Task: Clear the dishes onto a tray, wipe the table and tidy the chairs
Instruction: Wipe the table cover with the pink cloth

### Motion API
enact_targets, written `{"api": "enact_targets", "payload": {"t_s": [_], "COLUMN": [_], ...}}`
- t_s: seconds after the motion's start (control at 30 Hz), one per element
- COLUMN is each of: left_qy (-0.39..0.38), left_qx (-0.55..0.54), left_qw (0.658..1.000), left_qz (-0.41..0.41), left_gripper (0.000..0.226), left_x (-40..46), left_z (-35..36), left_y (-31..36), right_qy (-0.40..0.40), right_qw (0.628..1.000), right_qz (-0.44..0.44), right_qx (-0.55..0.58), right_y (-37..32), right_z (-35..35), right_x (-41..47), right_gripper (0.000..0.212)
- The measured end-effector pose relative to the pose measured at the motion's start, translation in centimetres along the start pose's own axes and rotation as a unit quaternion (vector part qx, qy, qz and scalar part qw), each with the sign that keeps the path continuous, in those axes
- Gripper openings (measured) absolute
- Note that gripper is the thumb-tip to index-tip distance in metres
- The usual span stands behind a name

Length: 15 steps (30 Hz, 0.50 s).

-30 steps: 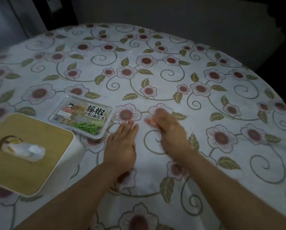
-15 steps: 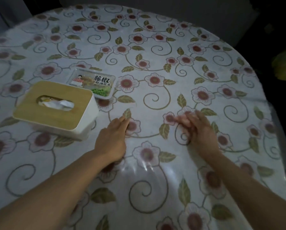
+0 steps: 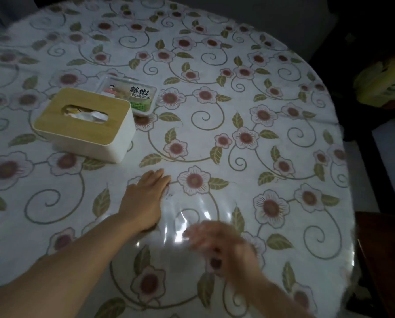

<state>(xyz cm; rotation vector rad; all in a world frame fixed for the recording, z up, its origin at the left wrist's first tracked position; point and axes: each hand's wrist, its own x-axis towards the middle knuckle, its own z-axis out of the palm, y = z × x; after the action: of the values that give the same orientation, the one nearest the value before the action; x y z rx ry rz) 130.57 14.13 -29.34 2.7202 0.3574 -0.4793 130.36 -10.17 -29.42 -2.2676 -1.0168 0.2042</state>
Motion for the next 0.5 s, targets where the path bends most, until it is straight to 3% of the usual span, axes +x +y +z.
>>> {"api": "enact_targets", "payload": {"t_s": [0.03,0.1,0.23,0.37,0.5], "left_qy": [0.0,0.009,0.023,0.013,0.008], "left_qx": [0.003,0.008,0.013,0.001,0.003], "left_qw": [1.0,1.0,0.999,0.998,0.998], "left_qz": [-0.006,-0.02,-0.044,-0.066,-0.063], "left_gripper": [0.07,0.071,0.077,0.081,0.083], "left_x": [-1.0,-2.6,-5.5,-6.0,-5.9], "left_z": [0.6,1.4,3.2,3.9,3.8], "left_y": [0.3,0.9,1.9,2.0,2.1], "right_qy": [0.042,0.131,0.156,0.209,0.188], "right_qw": [0.998,0.979,0.904,0.908,0.929], "right_qz": [0.033,0.146,0.369,0.327,0.284], "right_qx": [-0.012,-0.056,-0.146,-0.159,-0.146], "right_y": [1.1,5.8,11.7,9.1,4.3], "right_z": [-1.8,-4.9,-7.2,-3.0,-0.5], "right_x": [-0.2,-1.1,-3.4,-3.9,-4.6], "right_gripper": [0.021,0.039,0.072,0.068,0.054]}}
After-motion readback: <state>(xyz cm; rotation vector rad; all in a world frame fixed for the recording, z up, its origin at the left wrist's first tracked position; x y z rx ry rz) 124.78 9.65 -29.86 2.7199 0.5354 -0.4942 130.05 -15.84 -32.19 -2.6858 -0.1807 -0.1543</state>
